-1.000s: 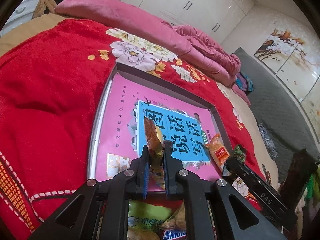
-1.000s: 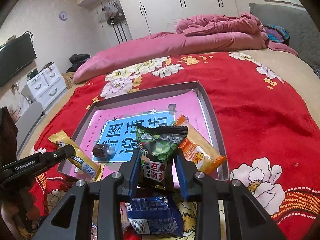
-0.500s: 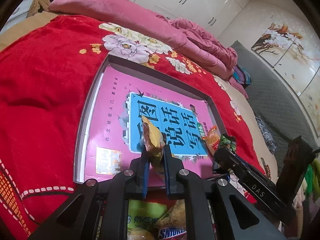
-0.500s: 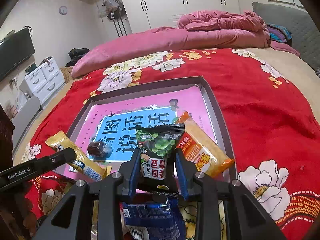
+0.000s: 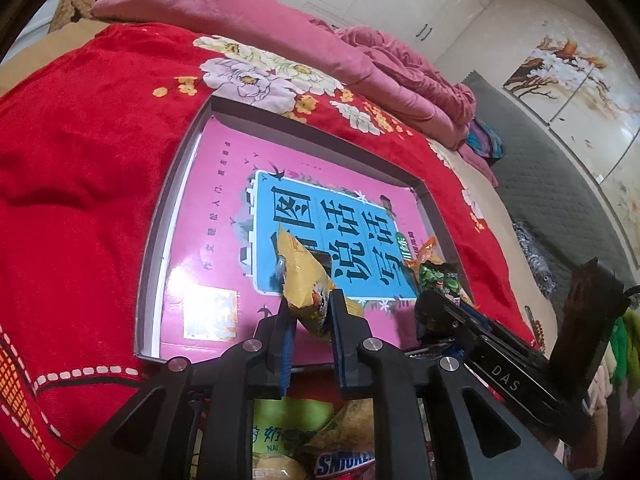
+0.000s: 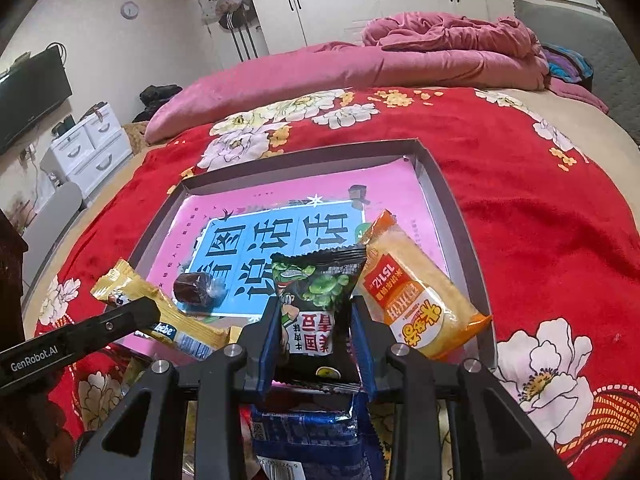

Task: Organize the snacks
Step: 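Lower the candy bag into the tray and open the left tool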

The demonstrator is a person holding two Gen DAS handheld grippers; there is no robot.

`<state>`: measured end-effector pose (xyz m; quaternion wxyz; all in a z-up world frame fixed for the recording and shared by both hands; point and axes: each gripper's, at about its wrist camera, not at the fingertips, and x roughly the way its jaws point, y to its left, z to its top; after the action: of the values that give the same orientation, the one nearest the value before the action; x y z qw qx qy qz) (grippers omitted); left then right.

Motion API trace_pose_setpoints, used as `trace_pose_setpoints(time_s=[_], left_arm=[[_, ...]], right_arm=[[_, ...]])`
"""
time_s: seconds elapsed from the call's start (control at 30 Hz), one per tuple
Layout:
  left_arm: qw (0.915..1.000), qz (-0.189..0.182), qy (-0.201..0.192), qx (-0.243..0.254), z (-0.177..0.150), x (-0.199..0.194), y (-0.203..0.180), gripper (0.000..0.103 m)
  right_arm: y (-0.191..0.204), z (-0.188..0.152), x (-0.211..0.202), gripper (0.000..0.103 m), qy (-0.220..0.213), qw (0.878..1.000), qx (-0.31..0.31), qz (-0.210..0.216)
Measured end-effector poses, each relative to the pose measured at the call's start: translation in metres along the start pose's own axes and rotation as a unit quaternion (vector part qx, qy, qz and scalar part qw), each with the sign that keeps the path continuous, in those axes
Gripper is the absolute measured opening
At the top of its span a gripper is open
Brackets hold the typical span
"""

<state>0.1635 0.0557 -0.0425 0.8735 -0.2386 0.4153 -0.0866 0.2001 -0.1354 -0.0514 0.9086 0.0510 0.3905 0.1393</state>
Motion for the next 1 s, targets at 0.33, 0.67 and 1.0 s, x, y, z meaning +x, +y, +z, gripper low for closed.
trace_pose_setpoints(time_s=[0.33, 0.67, 1.0], left_arm=[[1.0, 0.006, 0.003, -0.006, 0.0005, 0.0004, 0.0037, 0.019], [0.9996, 0.027, 0.002, 0.003, 0.0002, 0.0005, 0.0033, 0.023], [0.9993, 0.036, 0.004, -0.003, 0.0005, 0.0006, 0.008, 0.029]], right_arm=[[-0.0022, -0.0004, -0.0008, 0.035, 0.0, 1.0, 0.003, -0.004], [0.0021, 0.0, -0.0051, 0.035, -0.007, 1.0, -0.008, 0.004], [-0.0015, 0.0002, -0.0092, 0.035, -0.013, 1.0, -0.004, 0.003]])
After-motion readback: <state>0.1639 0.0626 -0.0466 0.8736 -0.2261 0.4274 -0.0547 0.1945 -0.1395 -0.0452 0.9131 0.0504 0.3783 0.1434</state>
